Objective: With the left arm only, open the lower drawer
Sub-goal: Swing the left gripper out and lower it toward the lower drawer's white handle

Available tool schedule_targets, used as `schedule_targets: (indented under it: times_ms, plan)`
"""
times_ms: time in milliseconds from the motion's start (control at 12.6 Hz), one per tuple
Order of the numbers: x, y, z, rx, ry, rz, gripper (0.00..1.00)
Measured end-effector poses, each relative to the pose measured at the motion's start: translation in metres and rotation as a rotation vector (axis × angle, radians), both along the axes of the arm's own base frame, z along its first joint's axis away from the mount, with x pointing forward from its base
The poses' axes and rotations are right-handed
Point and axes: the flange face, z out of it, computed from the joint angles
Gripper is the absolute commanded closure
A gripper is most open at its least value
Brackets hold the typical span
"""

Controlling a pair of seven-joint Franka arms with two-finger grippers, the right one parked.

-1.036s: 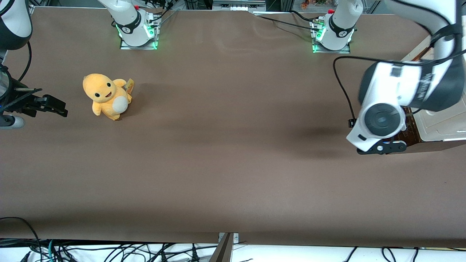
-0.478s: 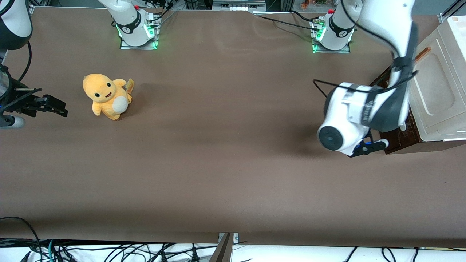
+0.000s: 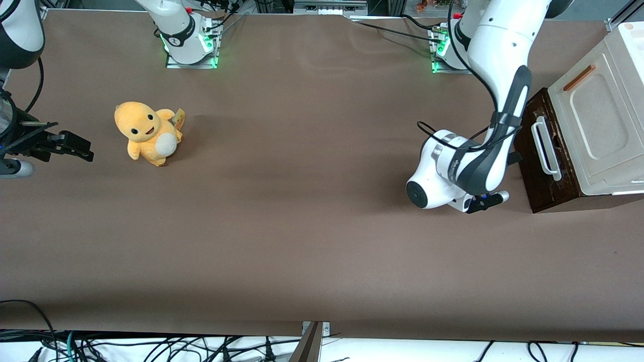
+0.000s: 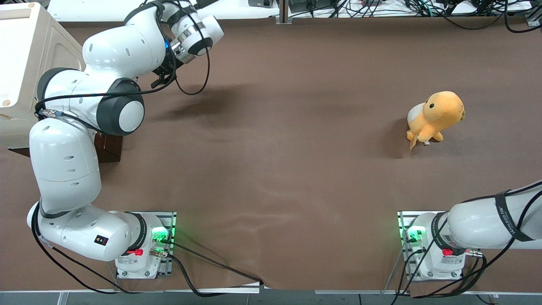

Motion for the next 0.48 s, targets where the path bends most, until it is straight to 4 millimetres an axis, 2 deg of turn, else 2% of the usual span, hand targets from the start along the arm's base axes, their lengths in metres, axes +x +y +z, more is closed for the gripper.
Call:
schedule_targets:
  times_ms: [239, 478]
  plan:
    - [-0.019, 0.014, -0.024, 0.085, 0.036, -0.022, 0.00]
    - [-0.029, 0.026, -0.037, 0.138, 0.048, -0.031, 0.00]
